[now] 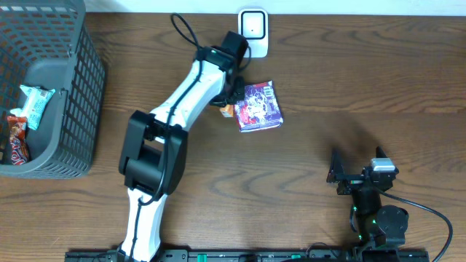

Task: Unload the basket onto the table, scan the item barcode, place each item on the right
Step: 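Grasp the small orange-white package and carry it to the scanner, then release the orange package beside the purple package, then reach into the basket and grasp the mint-green package with the left gripper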

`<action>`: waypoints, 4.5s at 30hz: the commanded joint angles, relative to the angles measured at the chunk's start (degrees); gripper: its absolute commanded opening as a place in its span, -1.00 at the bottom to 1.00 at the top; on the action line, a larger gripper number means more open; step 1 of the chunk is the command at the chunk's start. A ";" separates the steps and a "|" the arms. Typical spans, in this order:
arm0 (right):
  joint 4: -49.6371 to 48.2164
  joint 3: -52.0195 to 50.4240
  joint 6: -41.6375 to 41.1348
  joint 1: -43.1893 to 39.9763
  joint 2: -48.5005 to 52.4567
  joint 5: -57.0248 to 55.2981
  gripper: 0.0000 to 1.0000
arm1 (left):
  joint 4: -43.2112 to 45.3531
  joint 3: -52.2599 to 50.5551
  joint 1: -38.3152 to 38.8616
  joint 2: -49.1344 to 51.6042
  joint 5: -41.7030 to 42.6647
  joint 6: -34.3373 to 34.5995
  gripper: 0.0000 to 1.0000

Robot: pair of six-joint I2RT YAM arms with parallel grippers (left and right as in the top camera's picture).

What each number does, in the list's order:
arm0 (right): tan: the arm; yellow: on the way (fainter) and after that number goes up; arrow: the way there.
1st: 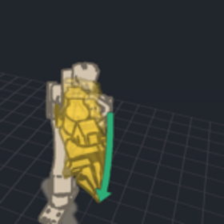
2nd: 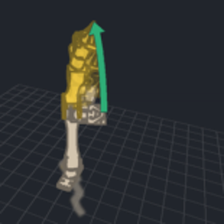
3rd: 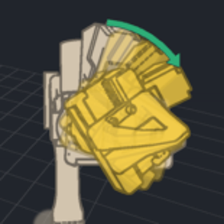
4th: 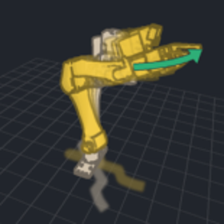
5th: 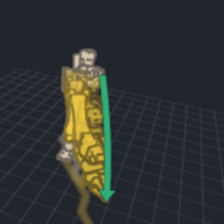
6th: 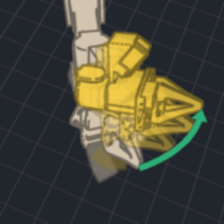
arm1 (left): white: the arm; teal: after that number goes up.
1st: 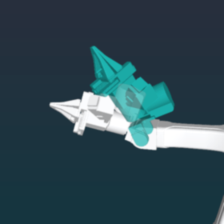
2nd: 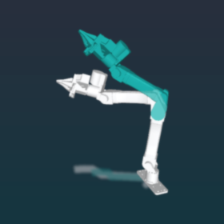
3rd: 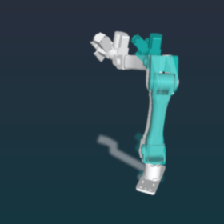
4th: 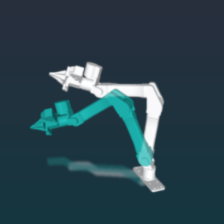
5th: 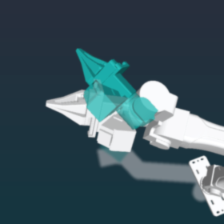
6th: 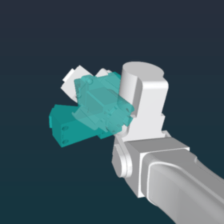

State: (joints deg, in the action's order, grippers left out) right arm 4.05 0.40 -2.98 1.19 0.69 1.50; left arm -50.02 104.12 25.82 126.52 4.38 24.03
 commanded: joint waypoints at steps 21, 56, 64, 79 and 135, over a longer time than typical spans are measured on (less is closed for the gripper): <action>0.22 -0.09 -0.59 -0.87 -0.31 -0.31 0.99 | 2.73 0.15 0.70 0.55 3.54 -7.65 -0.68; 0.24 -0.09 -0.59 -0.87 -0.31 -0.31 0.99 | 2.14 2.73 -27.19 -25.66 -12.41 -7.91 0.36; 0.24 -0.09 -0.59 -0.87 -0.31 -0.31 0.99 | 6.32 2.75 -43.45 -29.97 3.72 -7.93 0.40; 0.24 -0.09 -0.59 -0.87 -0.31 -0.31 0.99 | 10.86 2.73 -53.57 -32.92 7.26 -4.83 0.26; 0.24 -0.09 -0.59 -0.87 -0.31 -0.31 0.99 | -12.35 -0.94 -53.72 -27.19 43.89 -35.45 -0.85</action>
State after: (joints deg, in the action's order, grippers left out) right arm 4.05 0.40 -2.98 1.19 0.69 1.50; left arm -61.47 103.46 -28.62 99.74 38.85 -6.22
